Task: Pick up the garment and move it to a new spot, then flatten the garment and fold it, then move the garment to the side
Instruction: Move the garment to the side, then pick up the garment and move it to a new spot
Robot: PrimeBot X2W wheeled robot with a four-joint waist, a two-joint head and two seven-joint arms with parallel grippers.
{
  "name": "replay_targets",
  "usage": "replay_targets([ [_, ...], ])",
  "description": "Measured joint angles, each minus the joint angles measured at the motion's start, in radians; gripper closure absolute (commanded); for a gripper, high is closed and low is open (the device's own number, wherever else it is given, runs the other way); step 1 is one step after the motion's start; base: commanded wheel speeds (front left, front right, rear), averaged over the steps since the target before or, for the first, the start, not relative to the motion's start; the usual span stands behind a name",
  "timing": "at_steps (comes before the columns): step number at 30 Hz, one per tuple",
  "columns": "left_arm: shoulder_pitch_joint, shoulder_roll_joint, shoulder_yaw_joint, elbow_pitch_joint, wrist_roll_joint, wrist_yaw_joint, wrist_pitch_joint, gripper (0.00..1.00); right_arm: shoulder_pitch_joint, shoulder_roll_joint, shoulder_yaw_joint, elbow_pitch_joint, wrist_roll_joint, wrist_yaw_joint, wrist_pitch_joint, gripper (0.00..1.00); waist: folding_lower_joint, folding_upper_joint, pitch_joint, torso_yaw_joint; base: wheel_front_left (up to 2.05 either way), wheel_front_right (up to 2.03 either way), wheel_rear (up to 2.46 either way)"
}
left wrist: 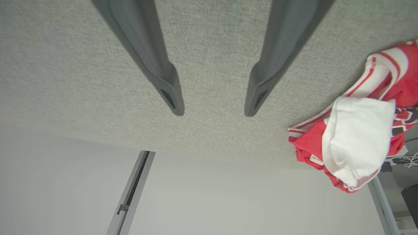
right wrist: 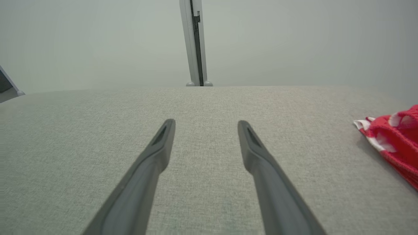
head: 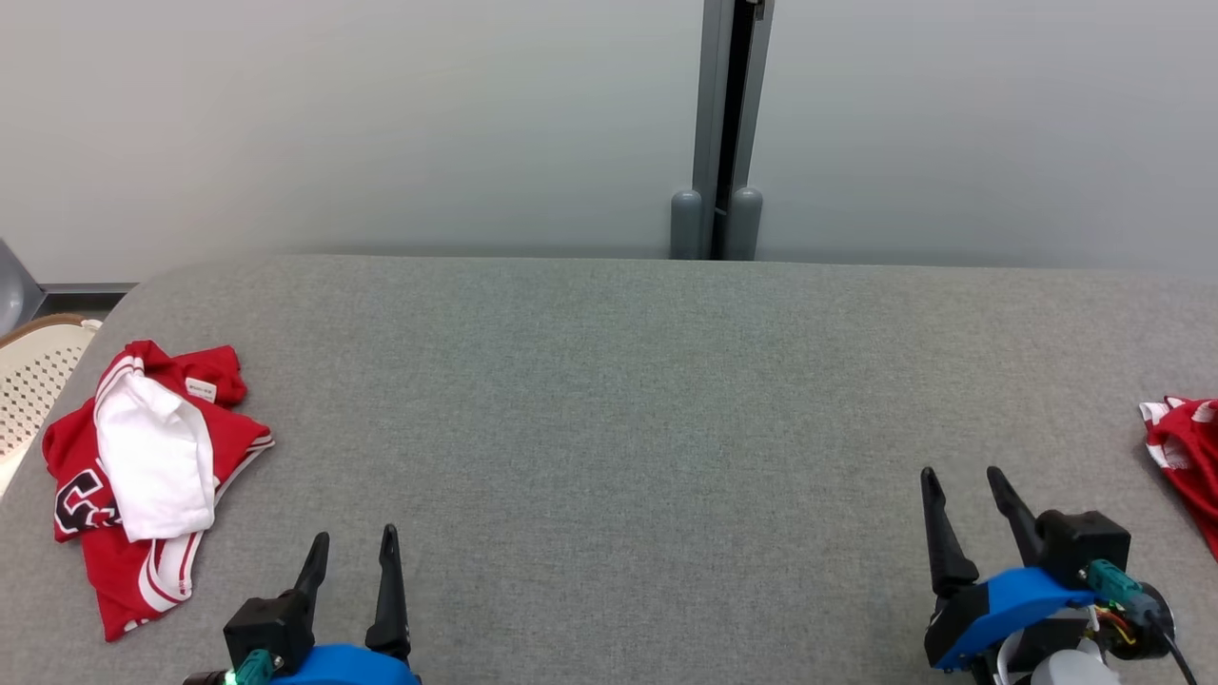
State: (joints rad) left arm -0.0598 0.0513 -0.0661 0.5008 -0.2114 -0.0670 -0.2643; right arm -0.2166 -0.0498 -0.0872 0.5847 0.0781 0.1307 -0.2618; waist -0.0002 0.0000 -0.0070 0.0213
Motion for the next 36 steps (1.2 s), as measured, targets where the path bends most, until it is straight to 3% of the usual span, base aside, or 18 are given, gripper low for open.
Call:
replay_targets([
  [12, 0.04, 0.0, -0.011, -0.001, -0.001, 0.003, 0.0, 0.0, 0.063, 0.0, 0.049, -0.007, 0.038, 0.0, 0.0, 0.0, 0.0001, 0.0, -0.023, 0.013, 0.0, 0.0, 0.0],
  [18, 0.035, -0.001, -0.019, 0.0, 0.002, 0.006, 0.0, 0.0, 0.066, 0.0, 0.048, -0.004, 0.034, 0.0, 0.0, 0.0, 0.0002, 0.0, -0.015, 0.053, 0.0, 0.0, 0.0],
  [36, 0.029, 0.001, 0.089, 0.023, 0.007, 0.01, 0.0, 0.0, 0.042, 0.0, 0.119, 0.011, 0.062, 0.0, 0.0, 0.0, 0.0002, 0.0, 0.017, 0.372, 0.0, 0.0, 0.0],
])
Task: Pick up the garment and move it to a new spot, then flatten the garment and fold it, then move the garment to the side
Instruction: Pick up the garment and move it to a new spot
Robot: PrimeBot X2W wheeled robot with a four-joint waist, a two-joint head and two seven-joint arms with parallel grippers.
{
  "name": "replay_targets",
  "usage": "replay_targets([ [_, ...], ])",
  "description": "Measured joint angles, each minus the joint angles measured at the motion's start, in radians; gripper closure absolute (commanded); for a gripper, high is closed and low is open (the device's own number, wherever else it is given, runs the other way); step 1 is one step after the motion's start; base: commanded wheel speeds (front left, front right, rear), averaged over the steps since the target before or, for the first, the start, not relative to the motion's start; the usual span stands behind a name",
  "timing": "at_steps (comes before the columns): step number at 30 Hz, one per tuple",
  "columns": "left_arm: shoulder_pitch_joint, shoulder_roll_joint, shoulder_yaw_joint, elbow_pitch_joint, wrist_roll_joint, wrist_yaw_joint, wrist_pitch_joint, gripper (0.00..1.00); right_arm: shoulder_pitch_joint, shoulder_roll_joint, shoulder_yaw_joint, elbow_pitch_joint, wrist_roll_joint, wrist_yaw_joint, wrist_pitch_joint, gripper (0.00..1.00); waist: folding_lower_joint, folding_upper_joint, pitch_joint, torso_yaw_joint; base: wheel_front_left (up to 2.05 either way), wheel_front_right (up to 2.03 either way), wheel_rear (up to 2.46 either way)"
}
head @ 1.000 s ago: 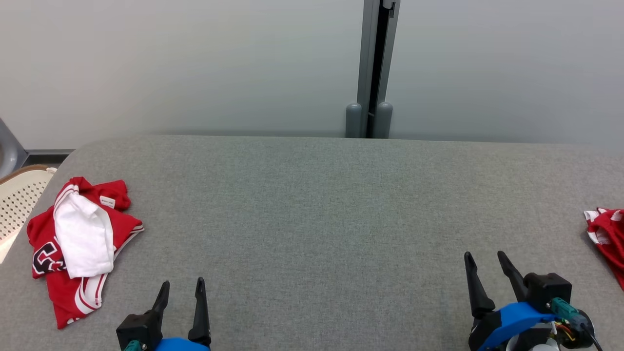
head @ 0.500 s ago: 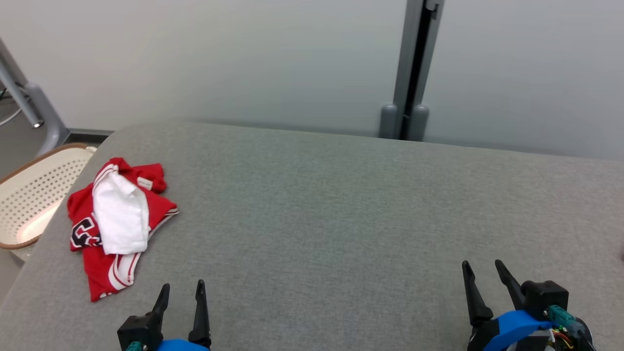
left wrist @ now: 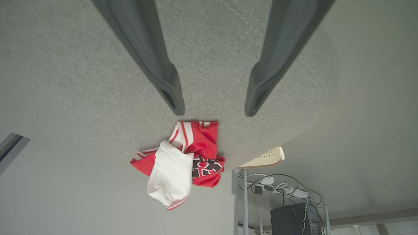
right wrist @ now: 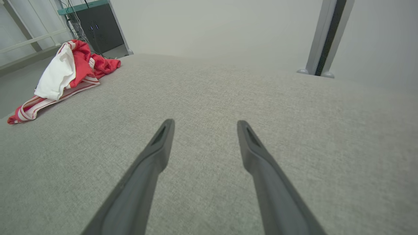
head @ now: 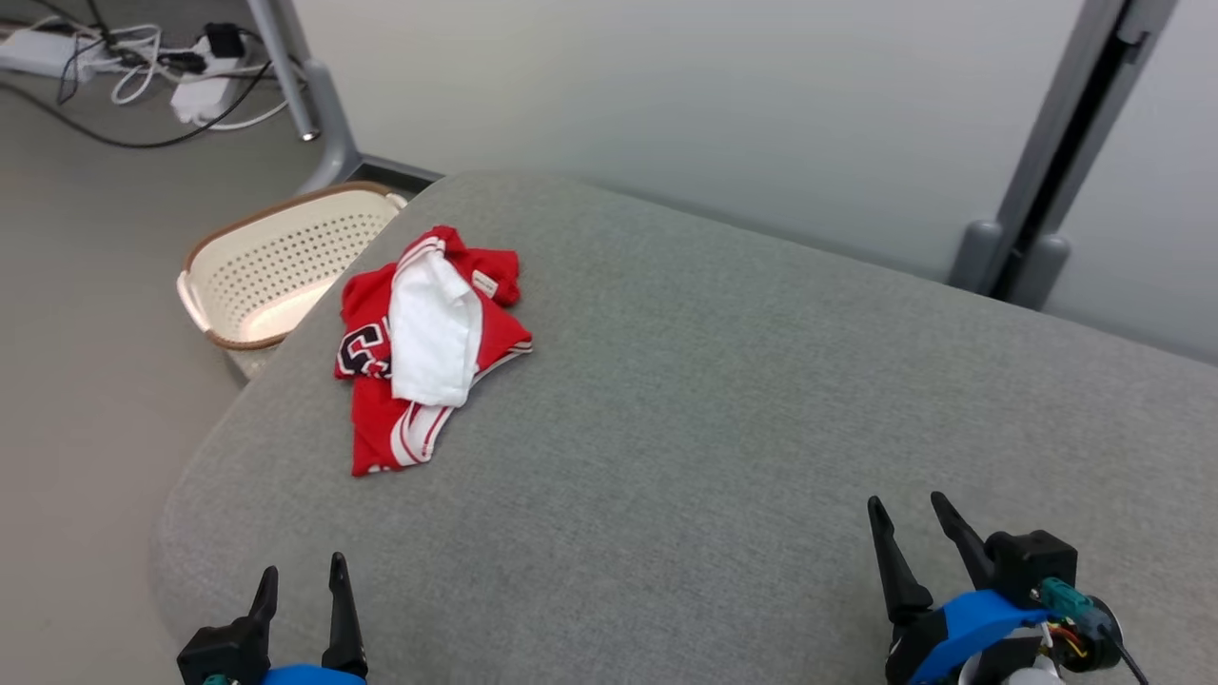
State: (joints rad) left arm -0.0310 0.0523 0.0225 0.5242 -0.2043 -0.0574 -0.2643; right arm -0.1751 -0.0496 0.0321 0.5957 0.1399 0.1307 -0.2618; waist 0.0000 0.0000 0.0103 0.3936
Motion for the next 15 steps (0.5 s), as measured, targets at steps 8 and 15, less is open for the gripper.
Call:
replay_targets([
  [8, -0.021, -0.001, 0.028, 0.042, -0.066, -0.046, 0.0, 0.0, -0.043, 0.001, 0.033, 0.023, 0.002, 0.0, 0.0, 0.0, 0.0001, 0.0, 0.062, 0.071, 0.0, 0.0, 0.0],
  [15, -0.157, 0.03, 0.075, 0.097, -0.138, -0.067, 0.0, 0.0, -0.089, 0.001, 0.055, 0.035, -0.029, 0.0, 0.0, 0.0, 0.0001, 0.0, 0.128, 0.025, 0.0, 0.0, 0.0],
])
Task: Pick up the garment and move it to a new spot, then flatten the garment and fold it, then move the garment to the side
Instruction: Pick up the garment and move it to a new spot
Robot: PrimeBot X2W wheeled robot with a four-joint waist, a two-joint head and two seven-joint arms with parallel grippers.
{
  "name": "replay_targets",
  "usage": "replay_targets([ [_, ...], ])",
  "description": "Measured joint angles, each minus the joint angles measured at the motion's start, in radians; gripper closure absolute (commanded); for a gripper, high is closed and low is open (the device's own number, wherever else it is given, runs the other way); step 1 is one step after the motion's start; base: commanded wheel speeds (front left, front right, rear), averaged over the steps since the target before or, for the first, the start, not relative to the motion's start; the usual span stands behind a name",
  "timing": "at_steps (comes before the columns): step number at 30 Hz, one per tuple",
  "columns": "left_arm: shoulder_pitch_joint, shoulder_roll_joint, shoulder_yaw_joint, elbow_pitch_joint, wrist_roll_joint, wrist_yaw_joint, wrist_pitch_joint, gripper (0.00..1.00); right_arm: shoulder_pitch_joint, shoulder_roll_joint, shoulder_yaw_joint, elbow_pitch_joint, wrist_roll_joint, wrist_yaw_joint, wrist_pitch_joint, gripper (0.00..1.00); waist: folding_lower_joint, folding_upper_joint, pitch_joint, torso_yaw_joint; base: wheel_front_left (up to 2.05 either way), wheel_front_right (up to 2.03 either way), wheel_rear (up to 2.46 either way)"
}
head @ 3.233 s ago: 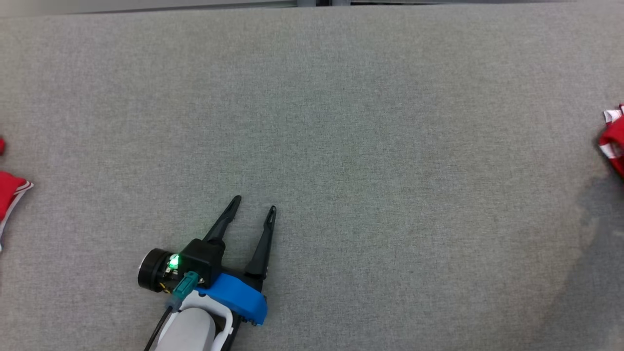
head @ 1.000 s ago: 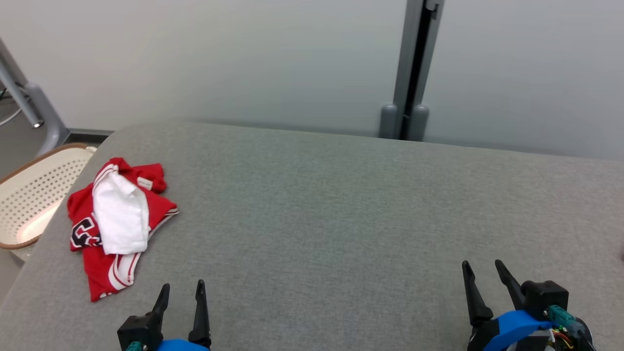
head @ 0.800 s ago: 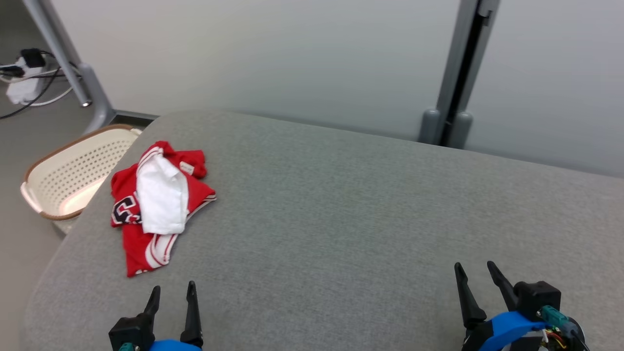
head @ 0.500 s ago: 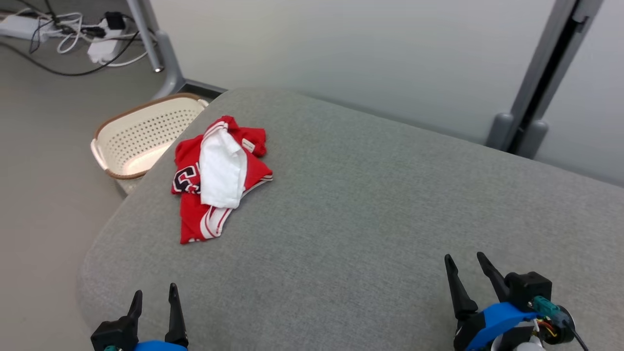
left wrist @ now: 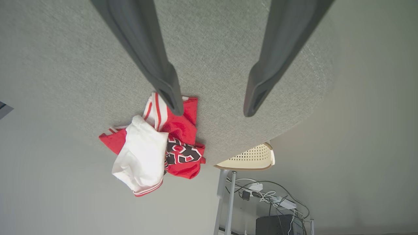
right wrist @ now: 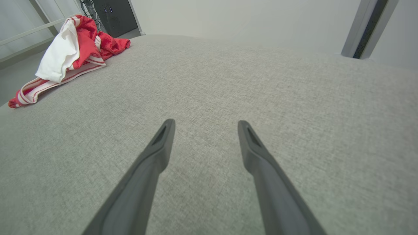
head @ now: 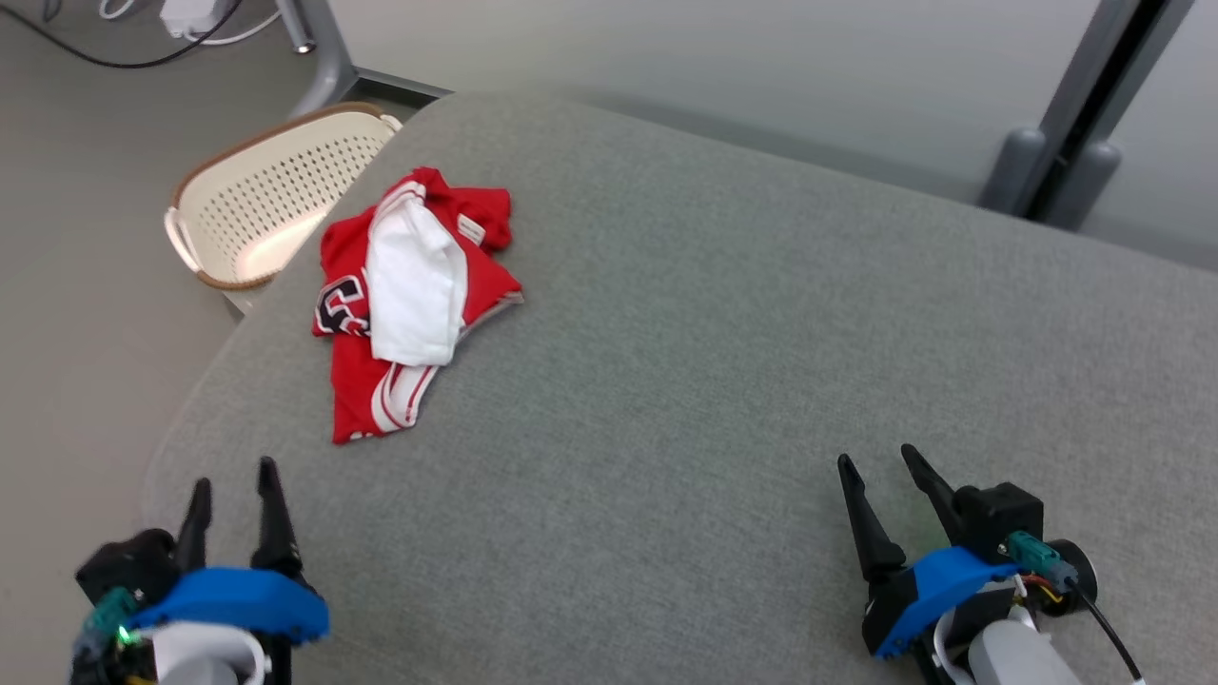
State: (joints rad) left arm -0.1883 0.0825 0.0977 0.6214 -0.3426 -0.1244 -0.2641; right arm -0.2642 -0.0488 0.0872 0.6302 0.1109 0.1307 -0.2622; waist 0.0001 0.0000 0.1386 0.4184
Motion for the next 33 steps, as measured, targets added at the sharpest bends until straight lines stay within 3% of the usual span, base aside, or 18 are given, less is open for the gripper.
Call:
replay_targets([
  [9, -0.281, 0.192, -0.152, 0.097, -0.2, -0.005, 0.01, 0.0, -0.098, 0.0, 0.004, -0.003, -0.066, 0.0, 0.0, 0.0, 0.0001, 0.0, 0.139, -0.095, 0.0, 0.0, 0.0],
  [15, -0.407, 0.289, -0.272, 0.158, -0.334, -0.005, 0.063, 0.0, -0.16, 0.007, 0.006, -0.03, -0.096, 0.001, -0.003, 0.0, 0.0001, 0.0, 0.226, -0.152, 0.0, 0.0, 0.0],
  [21, -0.458, 0.344, -0.376, 0.226, -0.491, -0.005, 0.139, 0.0, -0.202, 0.015, 0.007, -0.055, -0.114, 0.002, -0.008, 0.0, -0.0001, 0.0, 0.287, -0.206, 0.0, 0.0, 0.0],
  [27, -0.469, 0.362, -0.438, 0.287, -0.563, -0.005, 0.138, 0.0, -0.216, 0.017, 0.008, -0.064, -0.117, 0.002, -0.009, 0.0, -0.0001, 0.0, 0.305, -0.228, 0.0, 0.0, 0.0],
  [28, -0.47, 0.364, -0.454, 0.293, -0.564, -0.005, 0.131, 1.0, -0.216, 0.018, 0.006, -0.064, -0.117, 0.002, -0.009, 0.0, -0.0001, 0.0, 0.305, -0.229, 0.0, 0.0, 0.0],
  [33, -0.471, 0.373, -0.535, 0.289, -0.569, -0.005, 0.076, 1.0, -0.209, 0.011, -0.007, -0.049, -0.108, 0.001, -0.008, 0.0, 0.0001, 0.0, 0.27, -0.224, 0.0, 0.0, 0.0],
])
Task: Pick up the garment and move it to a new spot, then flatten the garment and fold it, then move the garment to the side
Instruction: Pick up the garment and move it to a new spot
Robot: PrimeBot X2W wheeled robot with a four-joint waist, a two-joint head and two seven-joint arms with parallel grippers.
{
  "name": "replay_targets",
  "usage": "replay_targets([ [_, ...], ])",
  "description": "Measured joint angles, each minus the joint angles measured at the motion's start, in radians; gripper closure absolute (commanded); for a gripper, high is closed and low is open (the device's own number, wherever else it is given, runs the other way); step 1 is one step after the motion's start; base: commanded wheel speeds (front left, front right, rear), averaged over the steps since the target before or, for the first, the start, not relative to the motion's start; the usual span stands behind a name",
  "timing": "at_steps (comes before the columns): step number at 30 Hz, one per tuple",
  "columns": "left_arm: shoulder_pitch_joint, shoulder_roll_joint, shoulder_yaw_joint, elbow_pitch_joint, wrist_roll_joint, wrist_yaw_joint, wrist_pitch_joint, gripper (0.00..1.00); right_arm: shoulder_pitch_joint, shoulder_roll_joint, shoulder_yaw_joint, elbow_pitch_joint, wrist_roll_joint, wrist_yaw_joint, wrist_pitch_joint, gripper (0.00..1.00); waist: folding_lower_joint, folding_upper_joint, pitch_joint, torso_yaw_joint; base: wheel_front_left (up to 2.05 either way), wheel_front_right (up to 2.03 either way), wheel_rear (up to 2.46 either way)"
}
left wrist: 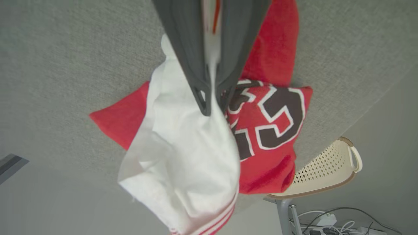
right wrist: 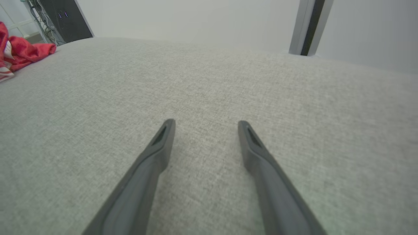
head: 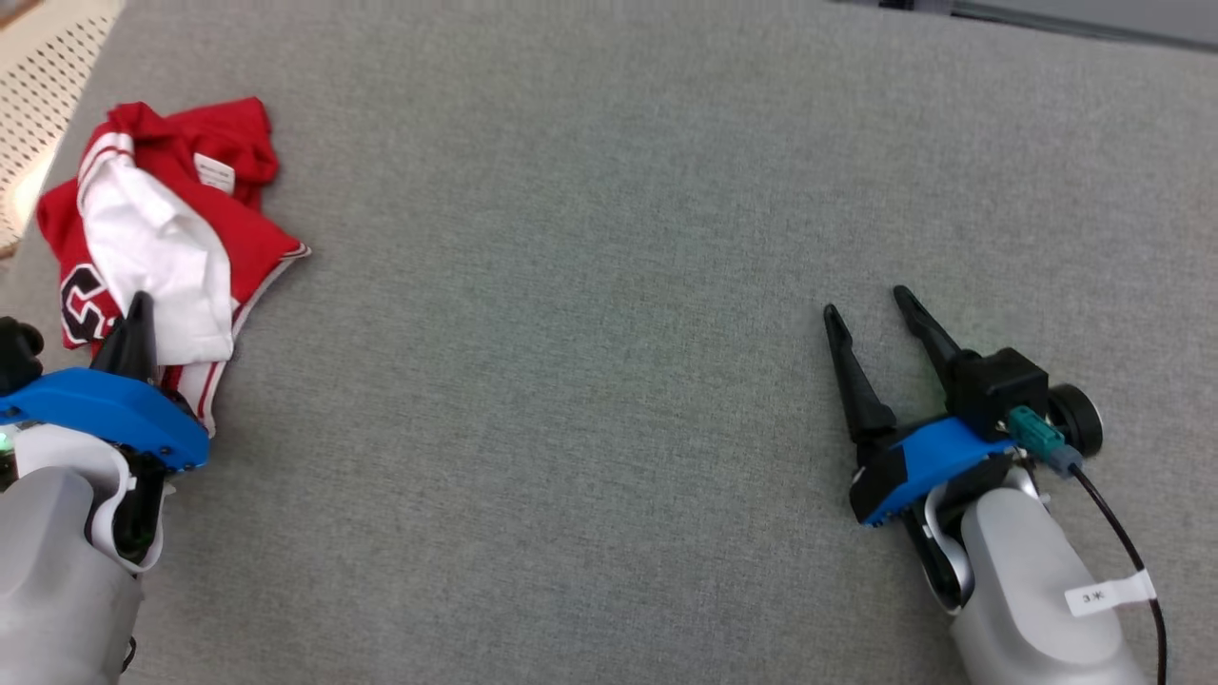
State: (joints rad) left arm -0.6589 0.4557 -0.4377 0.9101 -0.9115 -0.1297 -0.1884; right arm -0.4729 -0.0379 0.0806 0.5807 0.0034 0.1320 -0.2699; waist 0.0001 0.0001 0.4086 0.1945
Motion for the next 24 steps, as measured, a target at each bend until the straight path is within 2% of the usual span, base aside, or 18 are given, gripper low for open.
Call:
replay_targets([
  [8, -0.023, 0.043, -0.099, -0.112, 0.004, 0.0, -0.065, 1.0, 0.073, -0.01, 0.002, 0.027, 0.055, -0.001, 0.006, 0.0, 0.0, 0.0, -0.107, 0.016, 0.0, 0.0, 0.0],
  [14, -0.036, 0.038, -0.15, -0.259, 0.025, 0.0, -0.073, 1.0, 0.128, -0.01, 0.02, 0.027, 0.108, -0.001, 0.006, 0.0, -0.0002, -0.0001, -0.189, -0.009, 0.0, 0.0, 0.0],
  [19, -0.024, -0.016, -0.182, -0.362, 0.062, 0.0, -0.073, 1.0, 0.175, -0.01, 0.028, 0.03, 0.124, -0.001, 0.006, 0.0, -0.0001, 0.0, -0.242, -0.067, 0.0, 0.0, 0.0],
  [24, 0.022, -0.122, -0.231, -0.405, 0.082, 0.0, -0.073, 1.0, 0.207, -0.01, 0.032, 0.033, 0.126, -0.001, 0.006, 0.0, -0.0002, 0.0, -0.271, -0.159, 0.0, 0.0, 0.0],
])
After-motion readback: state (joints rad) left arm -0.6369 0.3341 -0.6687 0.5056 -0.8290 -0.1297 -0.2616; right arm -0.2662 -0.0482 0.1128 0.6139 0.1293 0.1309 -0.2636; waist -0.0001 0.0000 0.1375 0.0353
